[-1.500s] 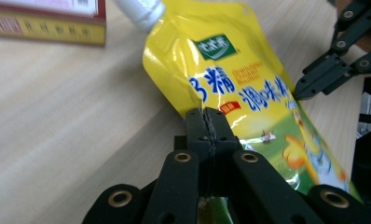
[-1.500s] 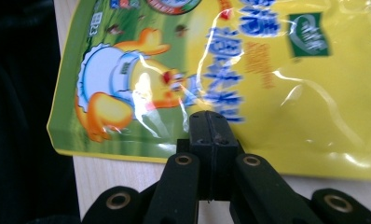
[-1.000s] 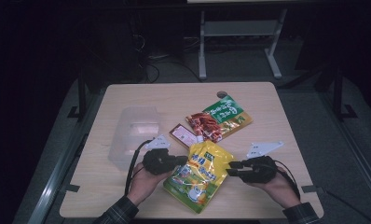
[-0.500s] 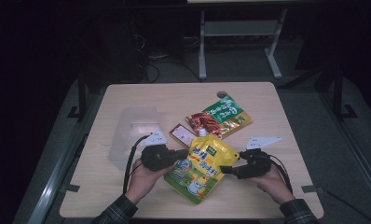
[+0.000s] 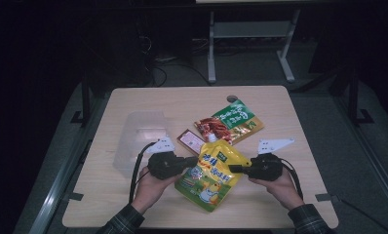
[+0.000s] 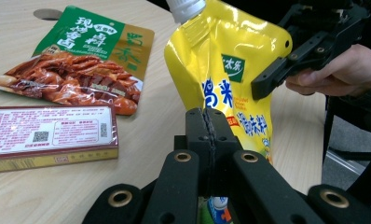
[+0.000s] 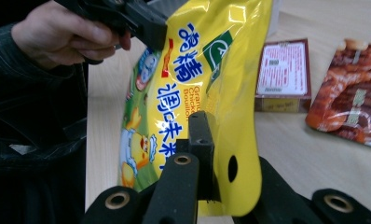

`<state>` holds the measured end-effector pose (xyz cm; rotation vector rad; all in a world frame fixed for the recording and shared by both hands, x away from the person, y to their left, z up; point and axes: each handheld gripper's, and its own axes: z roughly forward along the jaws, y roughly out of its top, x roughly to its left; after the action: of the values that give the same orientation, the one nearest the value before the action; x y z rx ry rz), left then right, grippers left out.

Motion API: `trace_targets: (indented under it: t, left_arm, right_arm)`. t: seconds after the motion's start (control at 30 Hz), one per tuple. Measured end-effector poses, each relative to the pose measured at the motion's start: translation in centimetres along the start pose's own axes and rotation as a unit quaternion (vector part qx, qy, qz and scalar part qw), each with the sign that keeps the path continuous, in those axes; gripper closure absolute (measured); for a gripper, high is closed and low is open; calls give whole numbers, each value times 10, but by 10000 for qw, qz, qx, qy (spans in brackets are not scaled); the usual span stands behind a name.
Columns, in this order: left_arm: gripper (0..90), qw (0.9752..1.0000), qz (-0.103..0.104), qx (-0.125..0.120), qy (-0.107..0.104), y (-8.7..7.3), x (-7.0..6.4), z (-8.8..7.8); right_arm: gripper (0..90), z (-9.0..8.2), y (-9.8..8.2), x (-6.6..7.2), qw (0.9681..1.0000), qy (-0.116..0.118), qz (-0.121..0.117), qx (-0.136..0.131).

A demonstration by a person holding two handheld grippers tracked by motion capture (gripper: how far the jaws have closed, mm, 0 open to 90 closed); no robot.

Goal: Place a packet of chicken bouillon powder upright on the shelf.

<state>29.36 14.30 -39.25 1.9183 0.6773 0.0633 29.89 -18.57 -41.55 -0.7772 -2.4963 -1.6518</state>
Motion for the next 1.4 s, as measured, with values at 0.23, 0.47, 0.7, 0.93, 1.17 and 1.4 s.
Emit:
trace_targets:
  t: [0.23, 0.47, 0.7, 0.93, 1.17, 1.4]
  left_arm:
    - [899, 9999, 118, 92, -53, -2, -3, 3]
    - [860, 9996, 239, 140, -36, -3, -5, 4]
    - [719, 9983, 499, 305, 79, -7, -9, 4]
    - [527, 9949, 760, 659, 5, -17, -18, 8]
    - [345, 9904, 909, 1044, -42, -33, -25, 11]
    - [226, 9876, 937, 1252, -98, -49, -29, 12]
  right_arm:
    - [899, -13, 11, 4, 9998, -57, -190, -39]
    - [900, -22, 20, 10, 9993, -52, -369, -23]
    - [900, -35, 27, 14, 9985, -185, -506, -78]
    - [900, -40, 33, 15, 9985, -224, -496, -88]
    - [900, -38, 46, 15, 9981, -321, -509, -96]
    - [900, -31, 60, 15, 9976, -362, -575, -123]
